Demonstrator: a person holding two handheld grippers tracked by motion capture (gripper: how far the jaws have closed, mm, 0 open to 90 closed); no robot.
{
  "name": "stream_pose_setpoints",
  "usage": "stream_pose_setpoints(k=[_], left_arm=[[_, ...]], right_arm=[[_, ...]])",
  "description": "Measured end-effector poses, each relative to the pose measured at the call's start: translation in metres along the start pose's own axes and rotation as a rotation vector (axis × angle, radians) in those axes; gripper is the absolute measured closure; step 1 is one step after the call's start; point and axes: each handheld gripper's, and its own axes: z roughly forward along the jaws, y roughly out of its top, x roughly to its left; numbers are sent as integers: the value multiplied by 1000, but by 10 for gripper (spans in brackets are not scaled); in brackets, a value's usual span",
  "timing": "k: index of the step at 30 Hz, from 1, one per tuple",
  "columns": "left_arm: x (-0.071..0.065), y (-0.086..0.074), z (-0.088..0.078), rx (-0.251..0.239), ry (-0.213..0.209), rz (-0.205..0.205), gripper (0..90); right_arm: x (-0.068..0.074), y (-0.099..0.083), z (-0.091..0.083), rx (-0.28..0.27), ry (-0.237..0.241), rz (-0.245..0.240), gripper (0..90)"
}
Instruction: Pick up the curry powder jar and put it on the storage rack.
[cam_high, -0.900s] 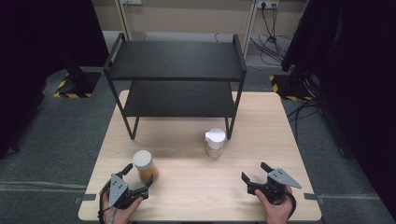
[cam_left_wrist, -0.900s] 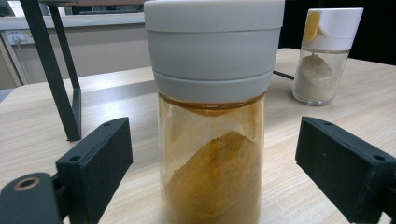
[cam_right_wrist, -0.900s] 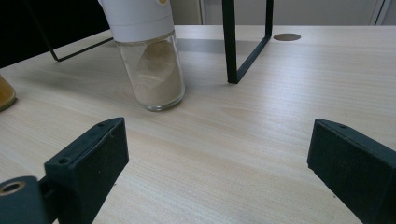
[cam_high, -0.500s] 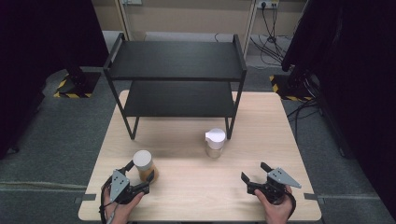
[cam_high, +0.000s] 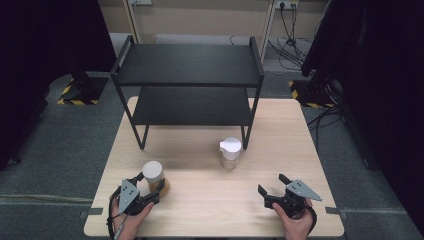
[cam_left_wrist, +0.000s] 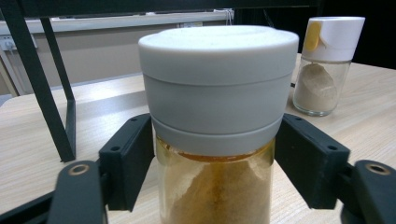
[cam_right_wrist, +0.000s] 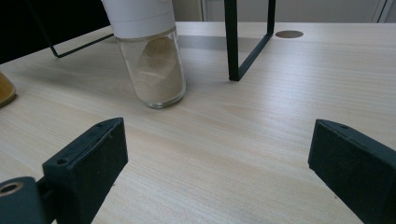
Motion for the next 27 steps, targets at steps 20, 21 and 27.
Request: stream_pose_setpoints(k=[20,21,27], left_arm=[[2,10,-1,13,-5,-27,345],[1,11,-2,7,-6,-26,345],[-3,23,-7,-16,5,-25,345]], right_arm=[[0,0,0,1,0,-1,48],[0,0,0,1,0,1,48],[1,1,0,3,-2,-1,48]])
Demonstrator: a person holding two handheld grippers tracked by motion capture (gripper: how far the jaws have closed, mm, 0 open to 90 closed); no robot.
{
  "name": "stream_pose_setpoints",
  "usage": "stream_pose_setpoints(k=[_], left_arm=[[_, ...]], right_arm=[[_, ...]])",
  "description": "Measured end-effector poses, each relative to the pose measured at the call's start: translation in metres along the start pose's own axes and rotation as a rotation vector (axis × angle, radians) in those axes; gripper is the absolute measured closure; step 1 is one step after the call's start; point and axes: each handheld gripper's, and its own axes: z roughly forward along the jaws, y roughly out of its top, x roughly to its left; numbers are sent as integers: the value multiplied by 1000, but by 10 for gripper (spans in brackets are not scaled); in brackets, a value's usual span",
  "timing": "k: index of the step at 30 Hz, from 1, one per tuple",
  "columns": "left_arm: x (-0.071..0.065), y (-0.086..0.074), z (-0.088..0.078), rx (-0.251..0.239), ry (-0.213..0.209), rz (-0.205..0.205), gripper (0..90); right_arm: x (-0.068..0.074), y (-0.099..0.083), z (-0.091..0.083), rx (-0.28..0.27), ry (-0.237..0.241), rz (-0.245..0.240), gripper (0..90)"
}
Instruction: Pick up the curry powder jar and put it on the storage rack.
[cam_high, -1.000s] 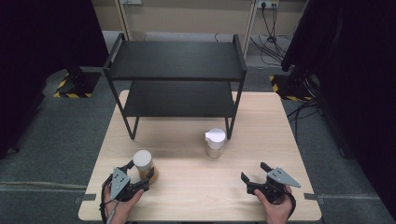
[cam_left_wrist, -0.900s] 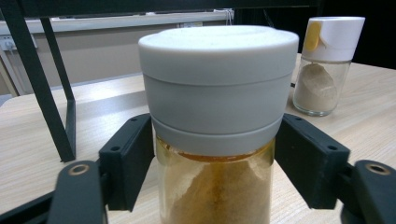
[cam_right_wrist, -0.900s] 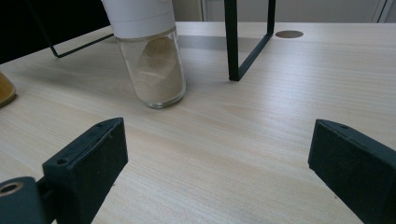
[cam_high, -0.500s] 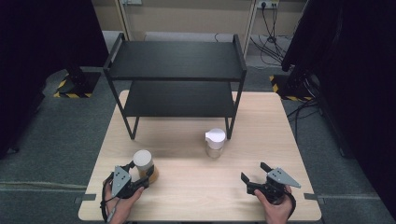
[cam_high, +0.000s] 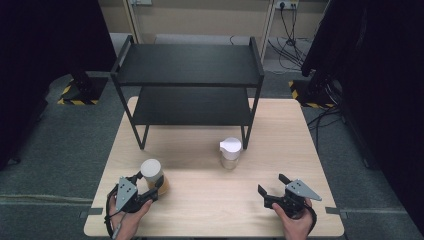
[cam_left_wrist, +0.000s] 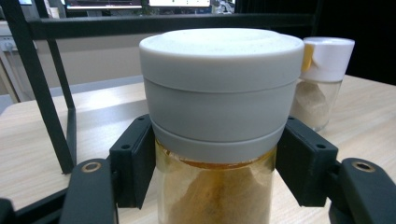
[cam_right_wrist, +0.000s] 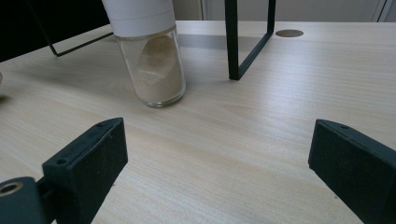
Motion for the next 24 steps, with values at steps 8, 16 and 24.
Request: stream_pose_setpoints(k=[8,16,24], left_arm=[[-4,12,-3,-26,17,-7,346],[-5,29,0,-60,32,-4,346],[-6,51,7,-102,41,14,346]], right_arm=[[0,0,0,1,-1,1,48],[0,1,0,3,-3,2,48],[0,1,0,4,-2,0,48]])
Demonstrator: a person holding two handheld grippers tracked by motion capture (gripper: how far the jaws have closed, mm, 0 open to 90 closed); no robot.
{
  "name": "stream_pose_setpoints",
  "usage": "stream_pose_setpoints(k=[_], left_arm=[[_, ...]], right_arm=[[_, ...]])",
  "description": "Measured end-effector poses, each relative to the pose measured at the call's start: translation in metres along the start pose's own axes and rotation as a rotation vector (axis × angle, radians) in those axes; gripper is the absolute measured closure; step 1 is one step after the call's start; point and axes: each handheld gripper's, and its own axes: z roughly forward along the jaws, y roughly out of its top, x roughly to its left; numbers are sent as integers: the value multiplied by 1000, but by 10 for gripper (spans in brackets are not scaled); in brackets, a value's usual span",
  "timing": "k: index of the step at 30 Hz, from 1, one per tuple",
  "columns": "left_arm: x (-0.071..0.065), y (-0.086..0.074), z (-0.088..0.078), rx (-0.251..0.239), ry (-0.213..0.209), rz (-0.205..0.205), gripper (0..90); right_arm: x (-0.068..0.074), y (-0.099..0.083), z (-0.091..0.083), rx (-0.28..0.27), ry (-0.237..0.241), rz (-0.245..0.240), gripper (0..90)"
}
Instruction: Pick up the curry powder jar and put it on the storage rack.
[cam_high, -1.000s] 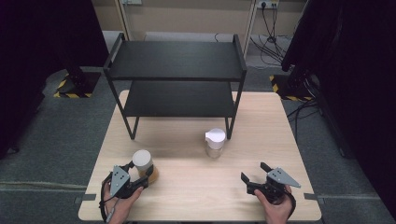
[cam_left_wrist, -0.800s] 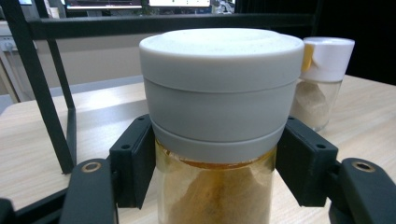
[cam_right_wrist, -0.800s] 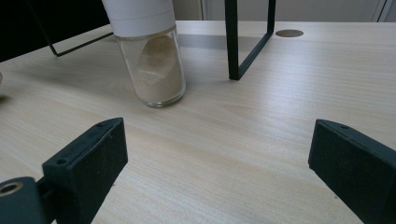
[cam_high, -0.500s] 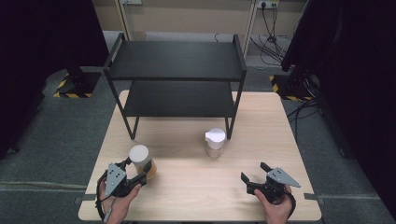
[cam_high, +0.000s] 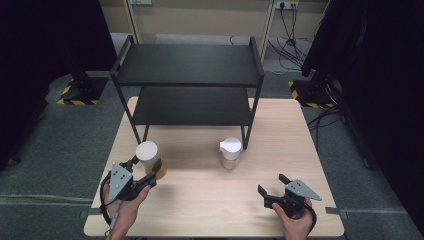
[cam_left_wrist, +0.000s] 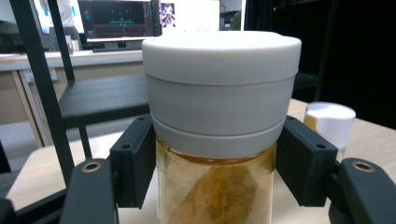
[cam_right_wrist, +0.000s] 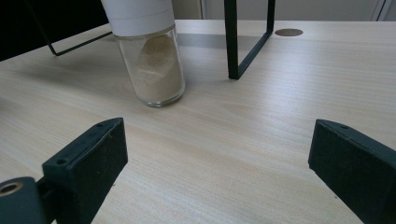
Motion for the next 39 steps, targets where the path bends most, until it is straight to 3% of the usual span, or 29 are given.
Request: stream_pose_setpoints(k=[16,27,39], left_arm=[[0,33,19,-84,22,8,347],[4,53,29,-116,45,13,347],[9,85,40,-154,70,33,347]], right_arm=[[0,0,0,-1,-1,2,48],[0,0,0,0,-2,1,48],[0,0,0,2,-3,3,47]])
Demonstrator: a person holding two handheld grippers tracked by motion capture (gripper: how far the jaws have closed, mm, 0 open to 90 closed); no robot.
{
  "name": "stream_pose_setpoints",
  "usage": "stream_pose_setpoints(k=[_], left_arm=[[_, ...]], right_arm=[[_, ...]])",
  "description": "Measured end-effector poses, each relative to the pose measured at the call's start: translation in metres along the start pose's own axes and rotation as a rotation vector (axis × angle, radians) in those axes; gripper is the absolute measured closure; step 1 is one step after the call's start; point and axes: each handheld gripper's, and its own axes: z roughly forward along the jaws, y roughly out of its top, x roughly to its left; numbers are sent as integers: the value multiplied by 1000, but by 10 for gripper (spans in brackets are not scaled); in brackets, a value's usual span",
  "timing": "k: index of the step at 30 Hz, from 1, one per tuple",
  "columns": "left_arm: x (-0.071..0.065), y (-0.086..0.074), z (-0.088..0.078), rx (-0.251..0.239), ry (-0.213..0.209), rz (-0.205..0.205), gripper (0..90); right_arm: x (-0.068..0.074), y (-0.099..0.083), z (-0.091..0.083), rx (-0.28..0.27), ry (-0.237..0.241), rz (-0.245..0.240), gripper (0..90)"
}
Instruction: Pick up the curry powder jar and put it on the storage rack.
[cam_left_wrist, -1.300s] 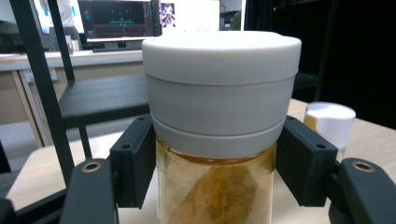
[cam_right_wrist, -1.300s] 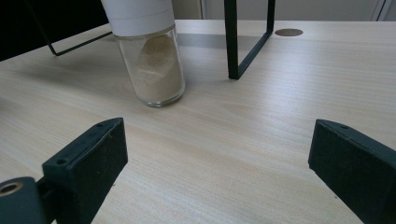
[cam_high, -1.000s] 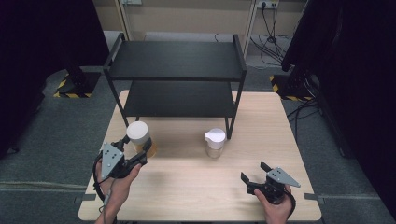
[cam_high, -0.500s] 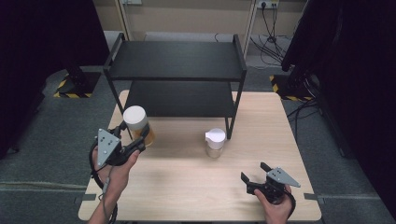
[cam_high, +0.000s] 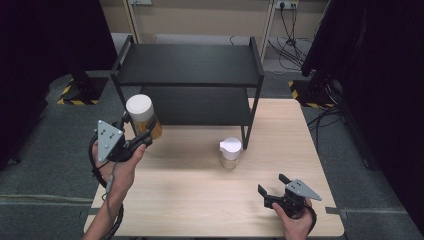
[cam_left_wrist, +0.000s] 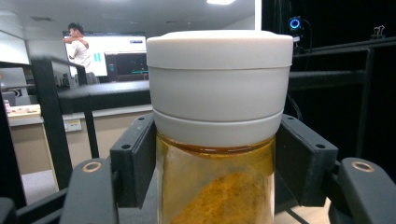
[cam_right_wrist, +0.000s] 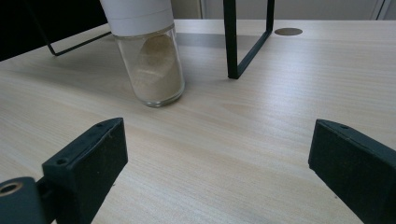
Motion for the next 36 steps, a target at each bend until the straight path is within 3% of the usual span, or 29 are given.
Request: stream_pose_setpoints(k=[22,36], left_arm=[[8,49,28,-18,42,-10,348],[13,73,36,-18,68,-23,348]], right_arm=[[0,0,0,0,1,5,48],[0,0,0,1,1,5,48]])
